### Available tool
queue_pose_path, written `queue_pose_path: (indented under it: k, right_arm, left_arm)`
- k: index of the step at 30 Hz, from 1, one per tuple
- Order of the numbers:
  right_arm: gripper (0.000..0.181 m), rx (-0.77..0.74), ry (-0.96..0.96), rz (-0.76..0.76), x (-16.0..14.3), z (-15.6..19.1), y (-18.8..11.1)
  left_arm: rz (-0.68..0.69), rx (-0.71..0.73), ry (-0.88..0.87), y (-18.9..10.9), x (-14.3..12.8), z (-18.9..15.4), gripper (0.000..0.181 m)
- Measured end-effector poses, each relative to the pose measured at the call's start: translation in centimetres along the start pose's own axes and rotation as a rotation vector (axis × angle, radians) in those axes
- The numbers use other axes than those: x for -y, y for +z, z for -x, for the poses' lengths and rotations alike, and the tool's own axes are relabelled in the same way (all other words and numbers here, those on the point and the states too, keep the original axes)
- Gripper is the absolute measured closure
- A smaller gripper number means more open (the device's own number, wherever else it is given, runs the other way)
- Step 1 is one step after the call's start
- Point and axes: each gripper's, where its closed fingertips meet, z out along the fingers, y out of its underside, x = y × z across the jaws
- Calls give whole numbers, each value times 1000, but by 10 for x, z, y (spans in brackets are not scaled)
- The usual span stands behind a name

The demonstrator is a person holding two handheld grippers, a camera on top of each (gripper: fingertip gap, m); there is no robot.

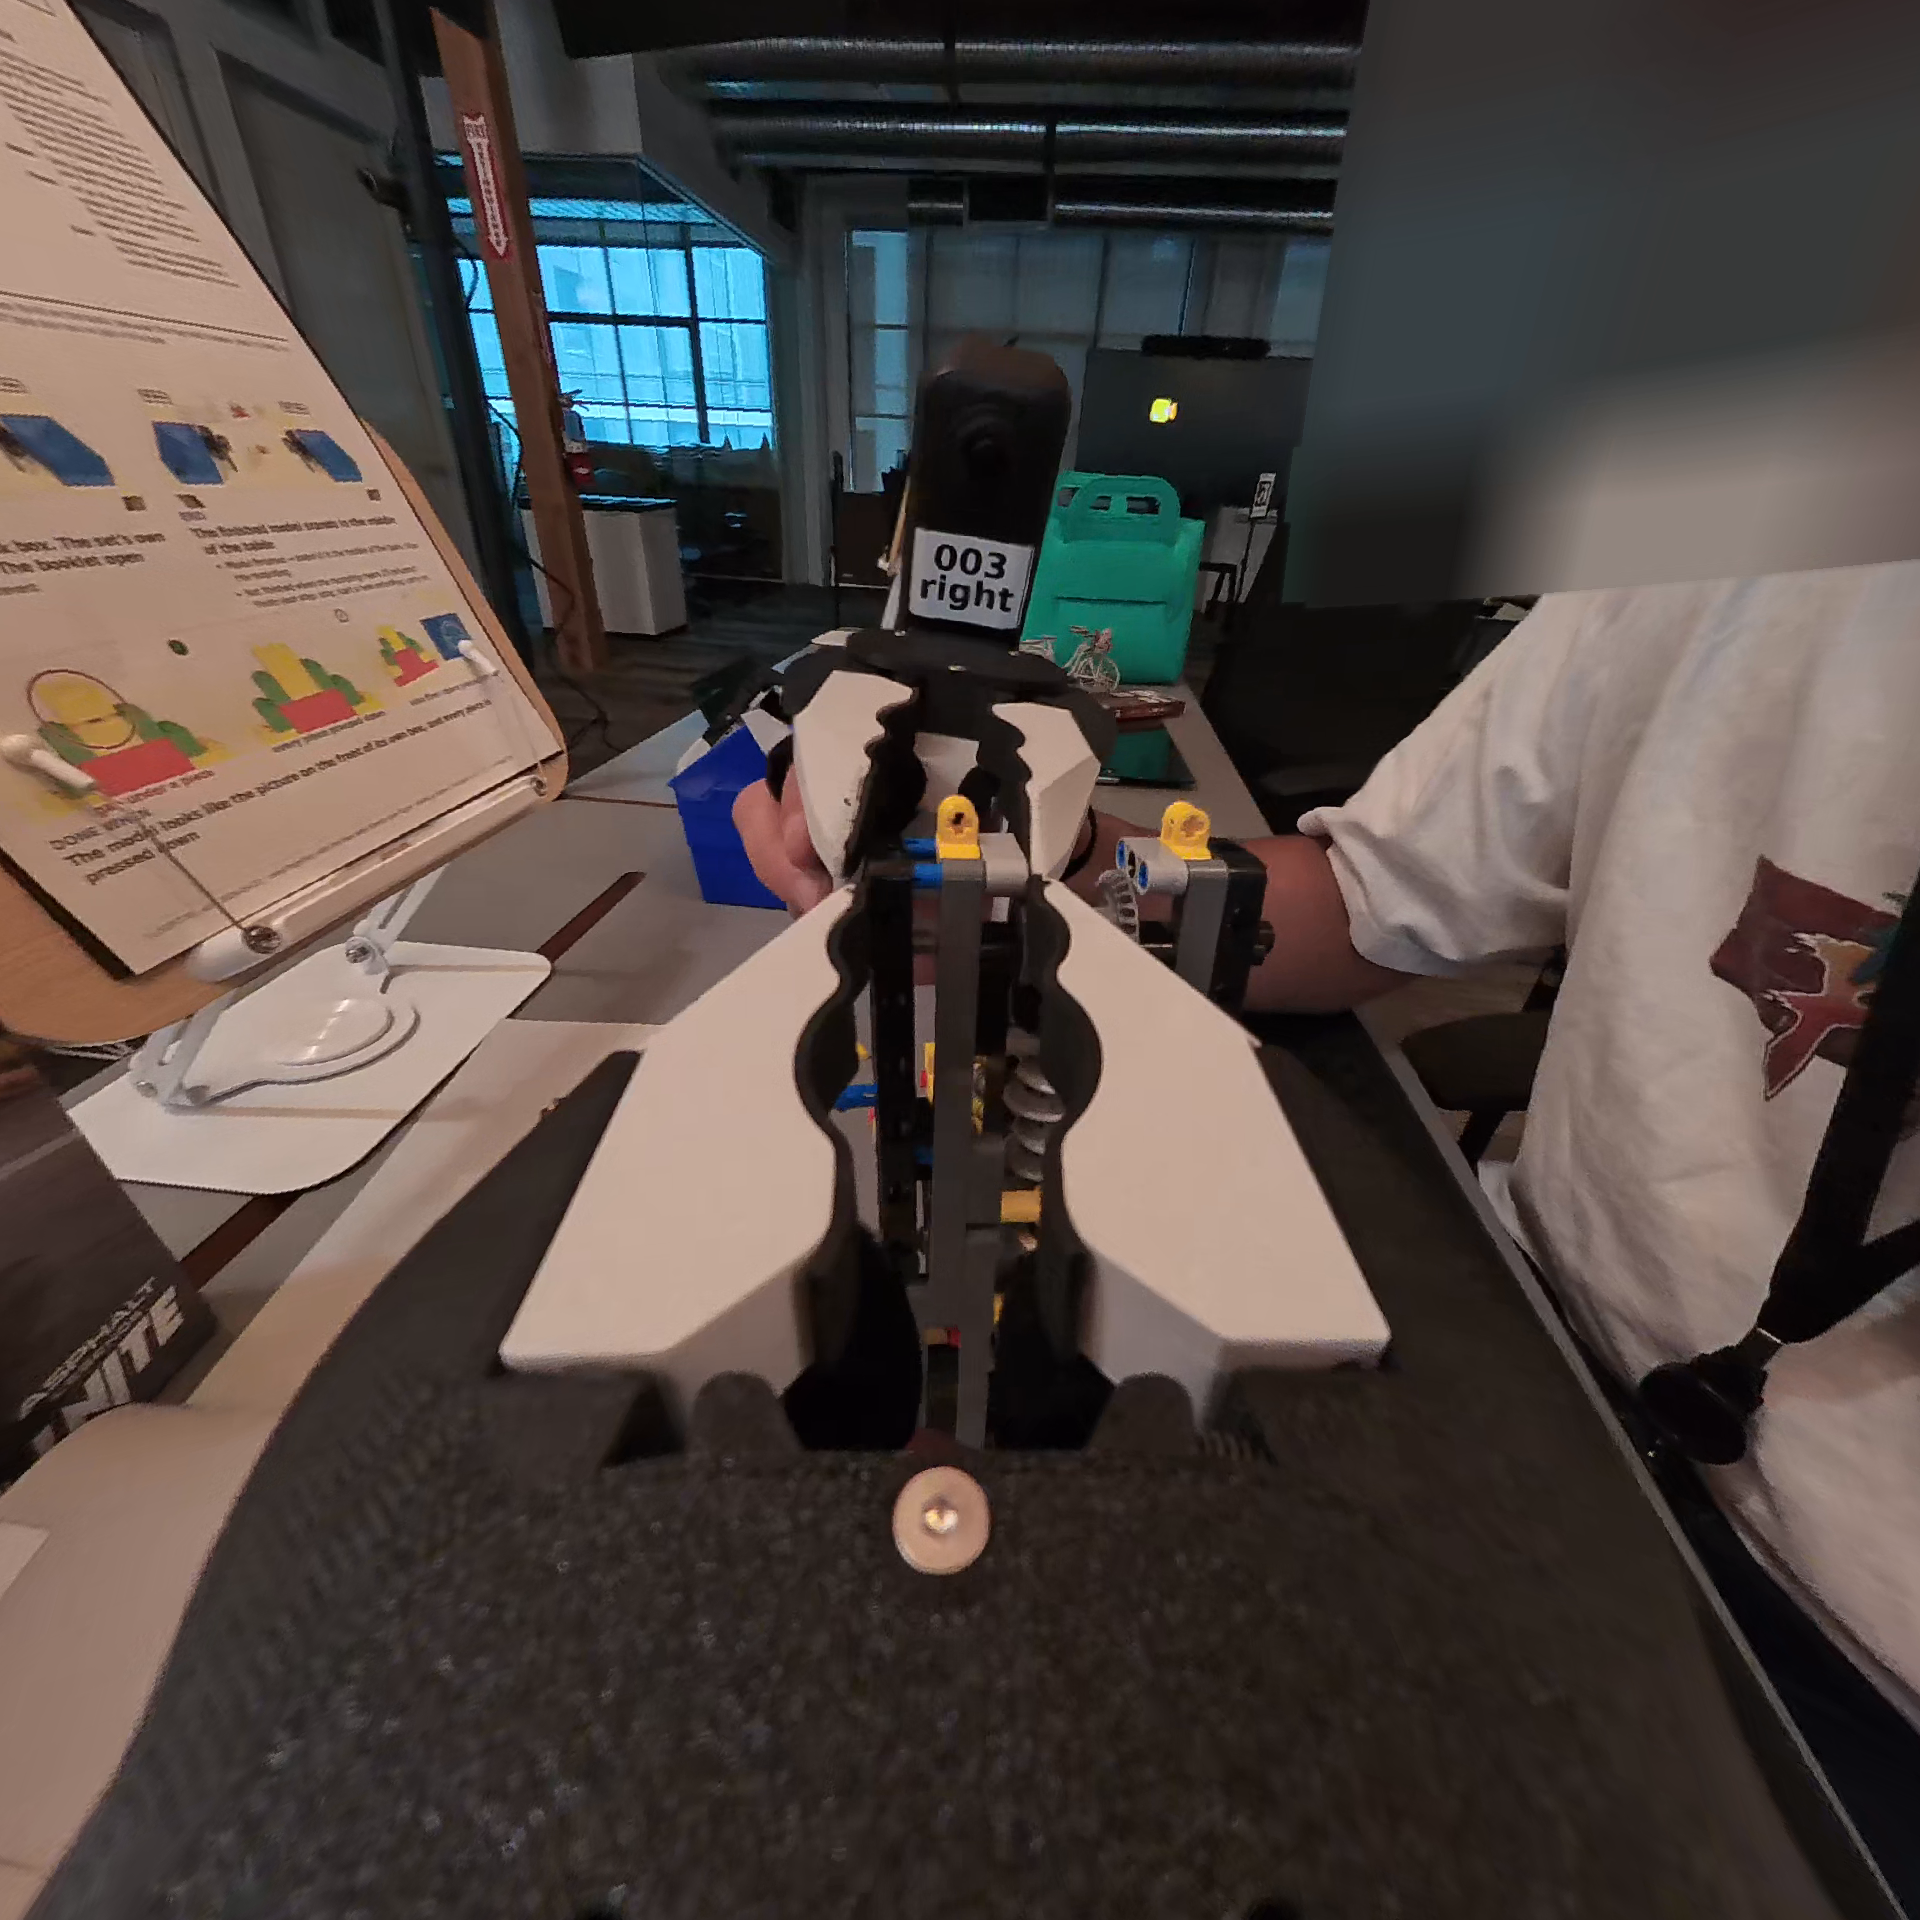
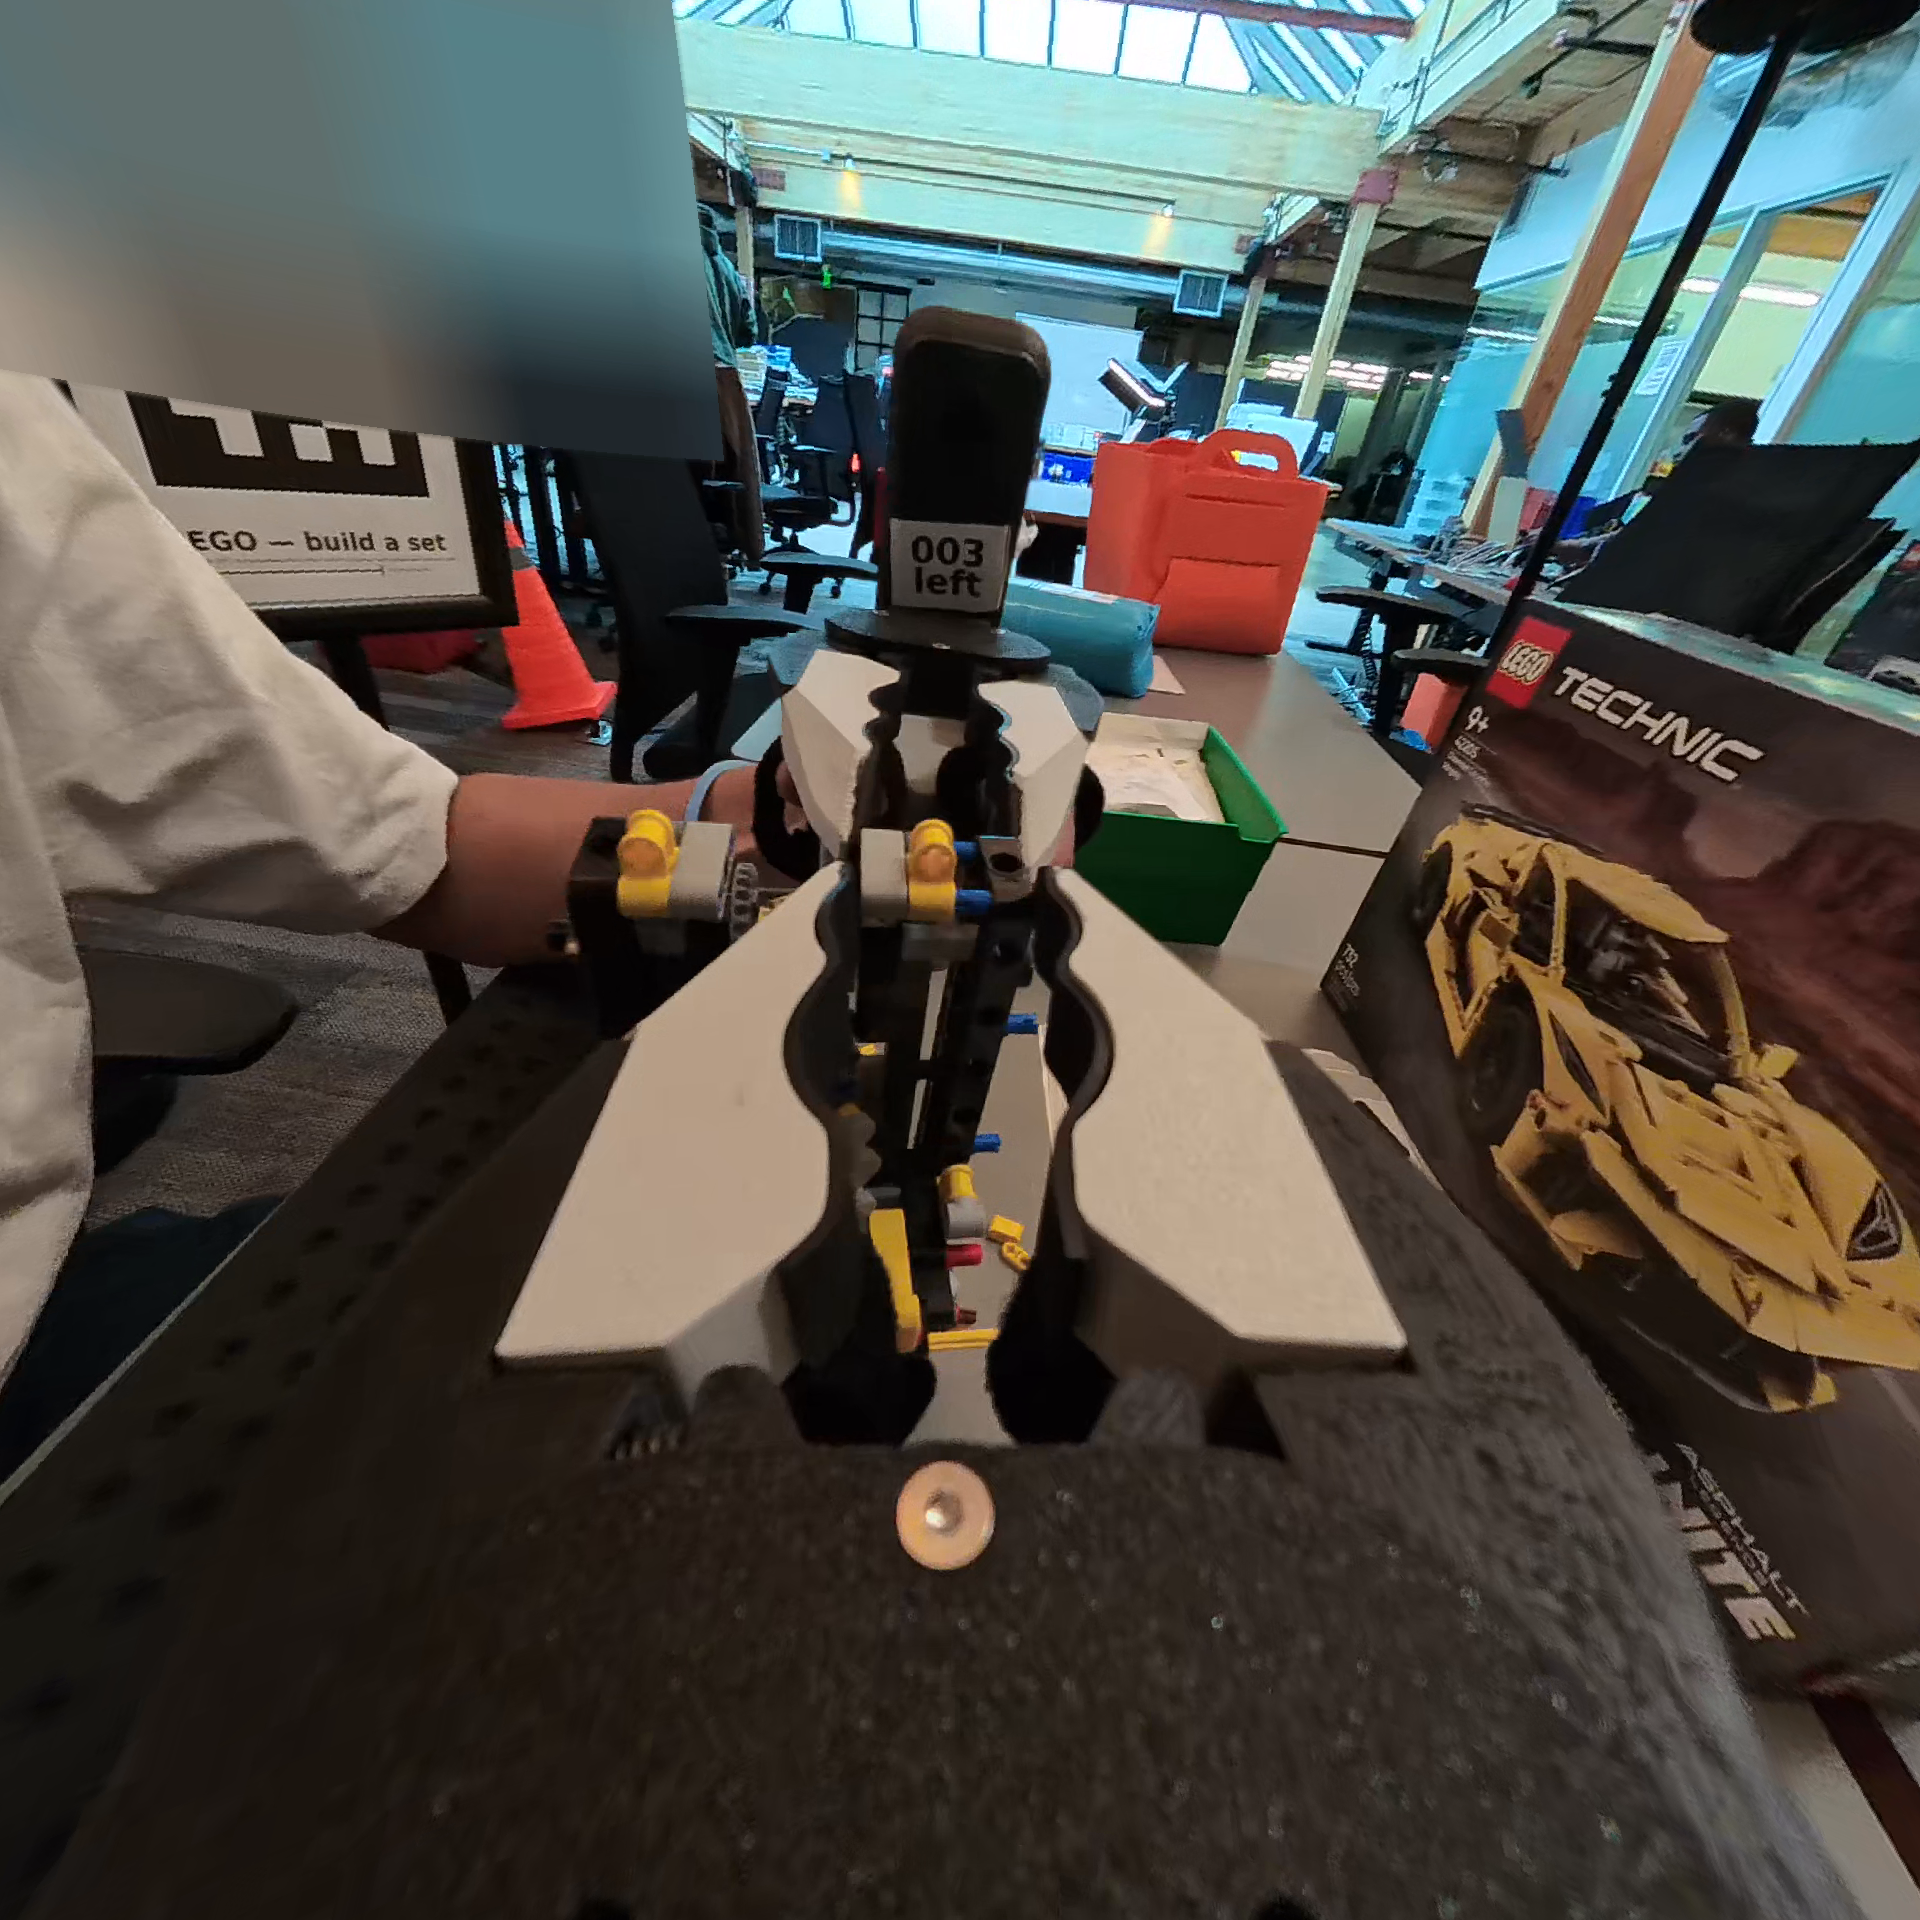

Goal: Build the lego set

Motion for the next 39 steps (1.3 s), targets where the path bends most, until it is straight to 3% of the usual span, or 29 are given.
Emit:
queue_pose_path:
  k: [7,12,21,25,28,30,34,39]
  right_arm:
    - [149,82,21,-71,4,13,10]
    - [148,104,54,-42,3,17,13]
    - [147,4,95,27,2,11,9]
    - [144,-85,297,13,15,5,-5]
    - [142,-208,283,92,5,7,-6]
    - [146,-198,300,116,1,10,0]
    - [145,-163,514,136,7,14,8]
    - [142,-317,441,318,8,24,1]
  left_arm:
    - [22,-40,9,-6,-4,-8,145]
    - [8,-13,83,-9,-4,-14,157]
    - [-34,44,106,-10,-4,-8,160]
    - [-40,131,126,-12,-4,-3,159]
    - [-71,207,131,-16,-4,-4,159]
    - [-45,267,155,-15,-4,-3,159]
    - [-3,388,196,-7,-4,-10,159]
    - [15,530,213,-9,-4,-17,159]
